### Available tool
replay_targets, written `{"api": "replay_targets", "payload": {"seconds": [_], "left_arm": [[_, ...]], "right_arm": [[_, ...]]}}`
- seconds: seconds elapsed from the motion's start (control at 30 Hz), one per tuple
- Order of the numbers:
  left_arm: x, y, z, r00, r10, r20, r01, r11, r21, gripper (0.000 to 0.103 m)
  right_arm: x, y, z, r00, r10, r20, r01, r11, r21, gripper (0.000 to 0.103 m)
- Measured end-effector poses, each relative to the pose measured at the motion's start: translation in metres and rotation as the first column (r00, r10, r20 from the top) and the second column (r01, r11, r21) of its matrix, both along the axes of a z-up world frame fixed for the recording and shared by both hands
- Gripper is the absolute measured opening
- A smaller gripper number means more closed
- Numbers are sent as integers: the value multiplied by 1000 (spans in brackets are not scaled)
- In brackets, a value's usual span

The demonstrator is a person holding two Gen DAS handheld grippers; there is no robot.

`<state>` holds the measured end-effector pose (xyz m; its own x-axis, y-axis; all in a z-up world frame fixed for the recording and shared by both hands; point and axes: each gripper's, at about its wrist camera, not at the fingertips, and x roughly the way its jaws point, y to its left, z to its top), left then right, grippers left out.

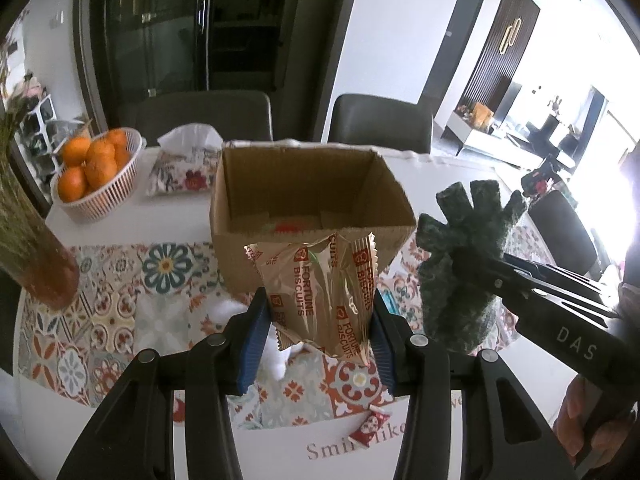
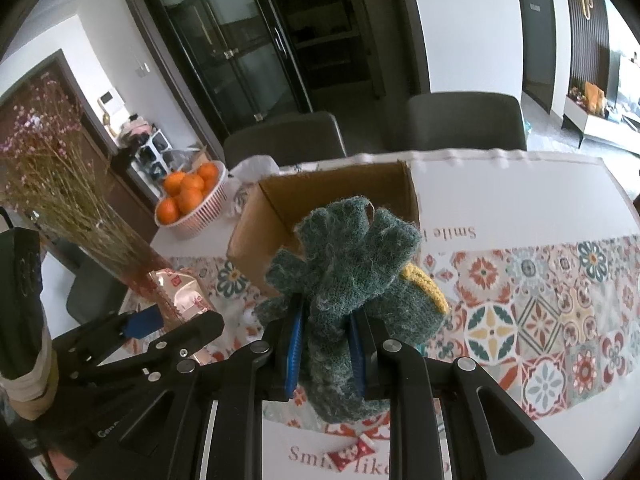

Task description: Organize soft objects

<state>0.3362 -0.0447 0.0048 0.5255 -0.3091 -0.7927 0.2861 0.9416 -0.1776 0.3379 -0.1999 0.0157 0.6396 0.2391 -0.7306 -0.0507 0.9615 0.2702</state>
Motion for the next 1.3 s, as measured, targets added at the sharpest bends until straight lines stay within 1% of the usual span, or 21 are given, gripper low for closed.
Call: {"api": "replay_targets", "payload": {"seconds": [0.3,0.57,0.9,1.03,1.3], "left_arm": [[18,-5,25,998,-10,61,10,1000,10,46],[44,-6,35,996,-7,84,6,1000,13,46],[77,-8,39,995,0,101,-3,1000,30,46],[91,-8,37,994,0,105,-3,999,33,46],[122,-6,21,997,-5,75,4,1000,22,46]], "right_arm": [[19,-6,22,998,-6,54,4,1000,26,22],[45,-9,33,997,-5,76,3,999,32,22],[85,-6,31,998,6,65,-8,999,34,22],[103,-4,25,999,17,41,-19,999,44,22],[141,-4,7,999,22,-25,-22,999,34,22]]}}
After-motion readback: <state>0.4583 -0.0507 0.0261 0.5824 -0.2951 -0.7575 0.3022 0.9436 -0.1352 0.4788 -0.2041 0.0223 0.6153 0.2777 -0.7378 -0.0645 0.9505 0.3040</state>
